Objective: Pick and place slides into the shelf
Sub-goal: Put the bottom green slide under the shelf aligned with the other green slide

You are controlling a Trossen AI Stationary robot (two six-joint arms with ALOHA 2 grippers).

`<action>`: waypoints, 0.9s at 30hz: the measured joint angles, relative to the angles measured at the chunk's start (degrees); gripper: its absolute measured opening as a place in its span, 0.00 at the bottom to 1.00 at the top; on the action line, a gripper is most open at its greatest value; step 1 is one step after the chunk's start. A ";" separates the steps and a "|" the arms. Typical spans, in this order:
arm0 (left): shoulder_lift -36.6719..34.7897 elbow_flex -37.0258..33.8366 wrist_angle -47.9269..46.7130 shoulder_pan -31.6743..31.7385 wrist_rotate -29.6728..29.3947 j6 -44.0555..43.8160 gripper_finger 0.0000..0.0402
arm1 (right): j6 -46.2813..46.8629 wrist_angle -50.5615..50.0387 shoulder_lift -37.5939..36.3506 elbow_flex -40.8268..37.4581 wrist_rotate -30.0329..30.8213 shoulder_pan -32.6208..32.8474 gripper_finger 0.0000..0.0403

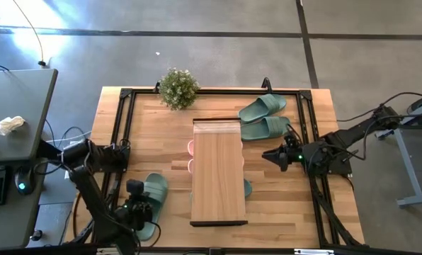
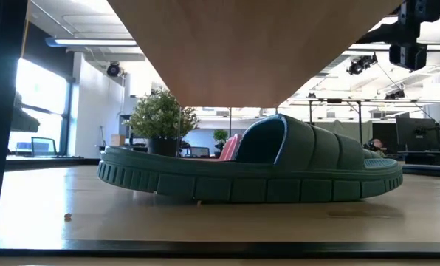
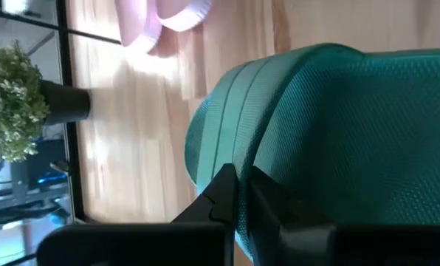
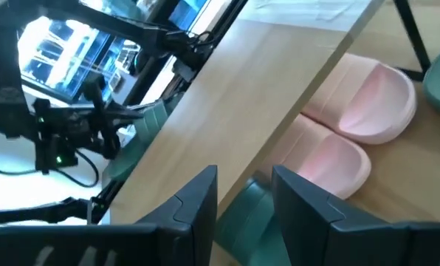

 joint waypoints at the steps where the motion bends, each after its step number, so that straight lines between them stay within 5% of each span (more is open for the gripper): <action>1: -0.71 0.04 -0.13 0.02 -0.40 0.11 0.01 | -0.04 0.00 0.00 0.00 -0.91 -0.47 0.29; 11: -5.77 3.74 -0.07 0.06 -6.55 9.18 0.00 | -0.39 3.35 0.00 0.00 -5.90 -5.34 0.29; 27: -6.31 22.24 -0.05 4.08 -15.19 43.42 0.00 | 3.07 24.72 0.07 0.00 -22.58 -15.15 0.29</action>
